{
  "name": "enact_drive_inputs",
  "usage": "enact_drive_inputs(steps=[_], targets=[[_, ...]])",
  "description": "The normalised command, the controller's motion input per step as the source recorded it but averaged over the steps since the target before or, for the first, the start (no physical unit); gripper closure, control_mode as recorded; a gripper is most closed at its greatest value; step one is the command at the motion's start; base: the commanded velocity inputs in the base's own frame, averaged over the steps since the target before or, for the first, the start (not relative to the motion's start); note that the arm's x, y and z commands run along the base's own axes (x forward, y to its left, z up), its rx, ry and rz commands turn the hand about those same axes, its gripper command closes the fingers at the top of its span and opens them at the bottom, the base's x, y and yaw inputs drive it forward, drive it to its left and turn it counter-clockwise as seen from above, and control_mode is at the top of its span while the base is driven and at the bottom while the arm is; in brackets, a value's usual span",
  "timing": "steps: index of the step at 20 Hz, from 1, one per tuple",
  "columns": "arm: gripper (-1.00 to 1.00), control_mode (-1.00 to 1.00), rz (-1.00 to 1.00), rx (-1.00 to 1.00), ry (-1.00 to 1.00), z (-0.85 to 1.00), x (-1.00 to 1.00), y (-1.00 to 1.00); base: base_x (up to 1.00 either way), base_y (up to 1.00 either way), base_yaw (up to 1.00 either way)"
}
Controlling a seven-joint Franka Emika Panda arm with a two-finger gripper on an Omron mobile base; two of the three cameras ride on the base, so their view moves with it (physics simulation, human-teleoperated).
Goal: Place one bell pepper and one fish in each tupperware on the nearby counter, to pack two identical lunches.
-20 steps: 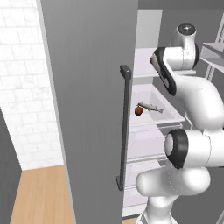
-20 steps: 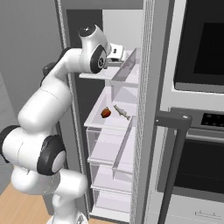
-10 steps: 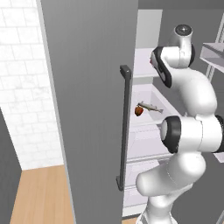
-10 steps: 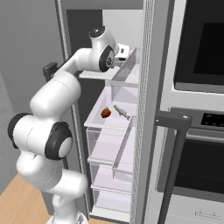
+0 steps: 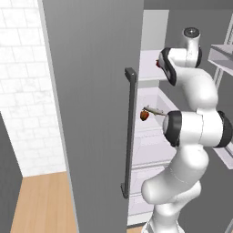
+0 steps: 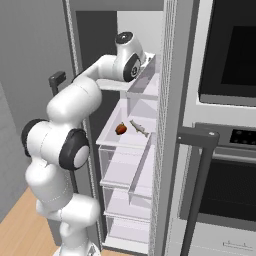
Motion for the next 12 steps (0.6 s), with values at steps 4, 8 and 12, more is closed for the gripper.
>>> enact_drive_inputs(steps=[4,8,12], targets=[[-1.00,-1.00,0.00,0.00,0.05,-0.15,0.43,-0.05,0.00,0.00,0.00],[-1.00,-1.00,0.00,0.00,0.03,-0.12,0.31,-0.24,0.00,0.00,0.00],[-1.00,-1.00,0.00,0.00,0.02,-0.20,0.24,-0.17,0.00,0.00,0.00]])
